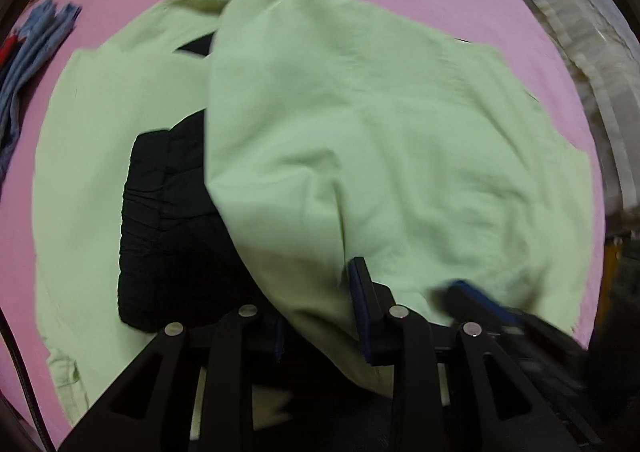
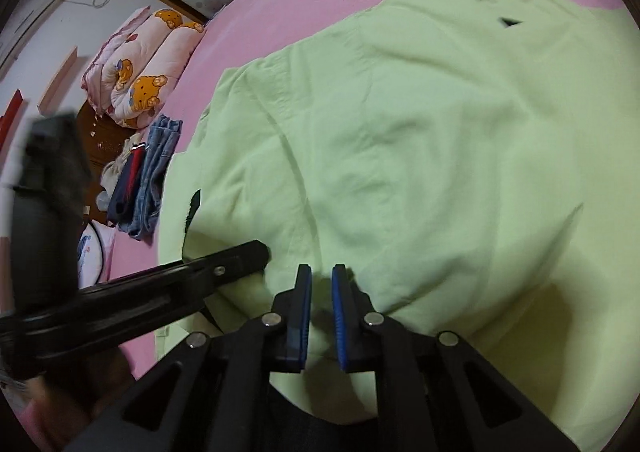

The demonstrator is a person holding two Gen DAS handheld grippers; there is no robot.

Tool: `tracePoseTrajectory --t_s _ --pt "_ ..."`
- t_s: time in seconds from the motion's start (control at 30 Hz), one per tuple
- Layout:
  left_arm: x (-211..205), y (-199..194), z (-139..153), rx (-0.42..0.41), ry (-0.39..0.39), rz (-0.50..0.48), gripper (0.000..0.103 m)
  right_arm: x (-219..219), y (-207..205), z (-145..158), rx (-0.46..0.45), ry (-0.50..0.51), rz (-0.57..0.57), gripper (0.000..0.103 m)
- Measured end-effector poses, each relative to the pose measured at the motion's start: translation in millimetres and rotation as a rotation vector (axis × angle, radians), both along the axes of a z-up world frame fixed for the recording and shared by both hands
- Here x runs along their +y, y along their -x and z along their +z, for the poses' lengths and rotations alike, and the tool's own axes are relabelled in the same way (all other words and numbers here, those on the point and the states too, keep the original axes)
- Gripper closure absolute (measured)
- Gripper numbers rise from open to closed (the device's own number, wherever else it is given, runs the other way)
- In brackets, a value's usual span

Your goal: Fold large clothes

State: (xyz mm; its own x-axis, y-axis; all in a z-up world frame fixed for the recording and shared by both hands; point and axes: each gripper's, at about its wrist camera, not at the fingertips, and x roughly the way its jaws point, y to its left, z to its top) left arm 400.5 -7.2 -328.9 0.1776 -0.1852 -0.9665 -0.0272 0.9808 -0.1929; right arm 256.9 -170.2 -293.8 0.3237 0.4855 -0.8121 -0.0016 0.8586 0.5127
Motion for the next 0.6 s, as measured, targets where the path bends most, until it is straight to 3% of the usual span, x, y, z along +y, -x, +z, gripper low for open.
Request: tracePoseTrajectory --t_s 0.1,0.2,0.3,0.47,0.6 --pt "10.9 -4.7 -6.7 -0.017 0.006 0.038 0.071 -12.7 -2.9 8.1 -0.014 0.053 0.026 0.097" --pt "21.5 -14.1 -2.4 -0.067 -0.116 0.080 0.072 -20.8 -4.8 17.6 -0.020 0.071 0.064 0.097" --pt "36.5 -25.5 -9.4 -0.017 -0.046 0.139 0.074 -29.2 -4.1 23.2 -0.058 0.182 0.042 0.097" --pt "25.8 -20.2 -8.4 -0.046 -0.103 0.053 0.074 -68.1 -1.4 10.5 -0.018 0.134 -0.100 0.103" --pt "17.6 -19.9 -4.5 -0.066 -0.127 0.033 0.074 -103.0 12.5 23.7 -0.016 0.278 -0.304 0.103"
